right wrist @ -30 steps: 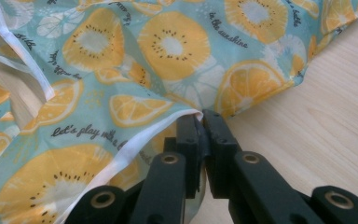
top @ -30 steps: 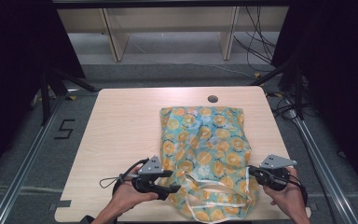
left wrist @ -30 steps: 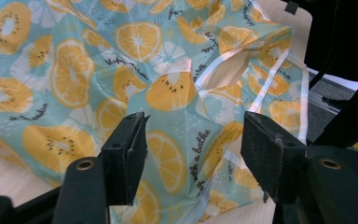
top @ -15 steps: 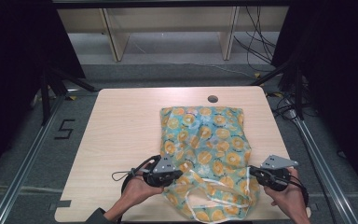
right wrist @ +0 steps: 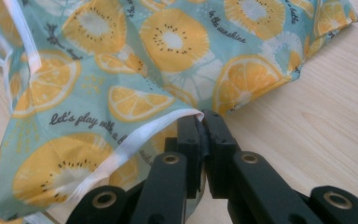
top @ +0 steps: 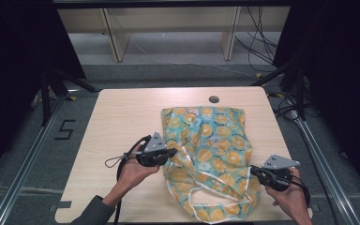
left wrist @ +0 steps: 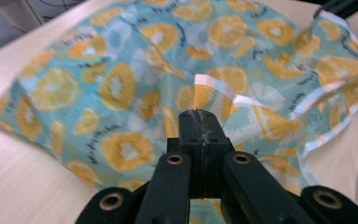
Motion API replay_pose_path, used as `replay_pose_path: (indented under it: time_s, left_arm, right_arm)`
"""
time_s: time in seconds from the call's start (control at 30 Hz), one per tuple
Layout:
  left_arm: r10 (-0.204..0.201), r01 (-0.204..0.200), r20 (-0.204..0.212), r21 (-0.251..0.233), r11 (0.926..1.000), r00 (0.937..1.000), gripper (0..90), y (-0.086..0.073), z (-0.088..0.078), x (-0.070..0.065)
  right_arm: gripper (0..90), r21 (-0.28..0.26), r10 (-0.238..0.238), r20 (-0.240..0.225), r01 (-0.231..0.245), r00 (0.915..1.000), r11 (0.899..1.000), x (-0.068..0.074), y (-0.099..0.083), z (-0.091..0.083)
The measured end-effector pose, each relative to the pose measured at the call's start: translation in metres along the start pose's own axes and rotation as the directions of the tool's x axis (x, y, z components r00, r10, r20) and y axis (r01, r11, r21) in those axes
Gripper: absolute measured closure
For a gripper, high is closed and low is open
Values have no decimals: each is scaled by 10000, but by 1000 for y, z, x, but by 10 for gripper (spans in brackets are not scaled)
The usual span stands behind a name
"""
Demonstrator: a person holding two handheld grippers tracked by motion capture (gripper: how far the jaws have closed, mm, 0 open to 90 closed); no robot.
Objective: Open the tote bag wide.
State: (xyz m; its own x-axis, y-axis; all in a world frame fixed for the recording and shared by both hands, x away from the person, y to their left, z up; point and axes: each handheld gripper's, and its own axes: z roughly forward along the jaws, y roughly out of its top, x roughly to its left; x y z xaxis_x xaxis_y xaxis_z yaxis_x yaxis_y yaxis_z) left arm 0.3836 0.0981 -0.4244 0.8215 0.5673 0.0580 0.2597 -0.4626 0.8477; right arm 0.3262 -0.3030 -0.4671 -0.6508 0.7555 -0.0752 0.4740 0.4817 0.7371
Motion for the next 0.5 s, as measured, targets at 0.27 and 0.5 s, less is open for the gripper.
replay_pose_path:
  time_s: [0.27,0.5]
  left_arm:
    - [-769,699,-639,-1055,9920,9950,898,27,2,31]
    - [-1107,1024,-742,-1078,9889,9911,898,43,11,49]
  right_arm:
    - [806,-488,-525,-120,519,9985,9975,15,13,-12]
    - [857,-740,-1466,-738,1412,9864,9872,34,29,-23]
